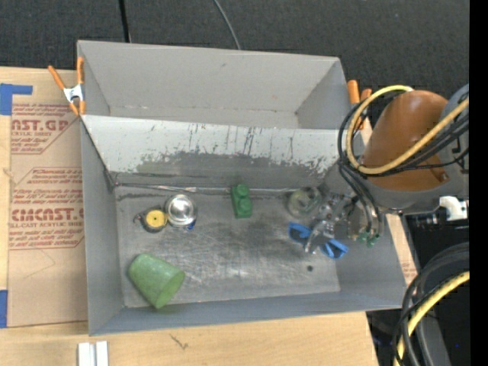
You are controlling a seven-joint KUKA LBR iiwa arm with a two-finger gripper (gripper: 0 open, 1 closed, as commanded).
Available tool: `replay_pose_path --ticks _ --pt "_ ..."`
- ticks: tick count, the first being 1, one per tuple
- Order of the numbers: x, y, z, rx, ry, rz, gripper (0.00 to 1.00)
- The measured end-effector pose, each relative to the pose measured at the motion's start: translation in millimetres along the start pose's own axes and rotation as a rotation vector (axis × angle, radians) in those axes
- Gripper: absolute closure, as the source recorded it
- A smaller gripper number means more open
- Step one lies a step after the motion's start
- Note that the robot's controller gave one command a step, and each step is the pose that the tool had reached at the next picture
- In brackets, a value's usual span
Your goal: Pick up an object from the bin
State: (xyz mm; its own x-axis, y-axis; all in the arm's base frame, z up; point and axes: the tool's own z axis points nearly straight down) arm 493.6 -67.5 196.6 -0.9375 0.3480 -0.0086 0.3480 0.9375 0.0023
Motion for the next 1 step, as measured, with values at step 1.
replay_pose_path --ticks 1 --pt "2.1 7.3 -154.7 0.000 -0.002 -0.001 1.00"
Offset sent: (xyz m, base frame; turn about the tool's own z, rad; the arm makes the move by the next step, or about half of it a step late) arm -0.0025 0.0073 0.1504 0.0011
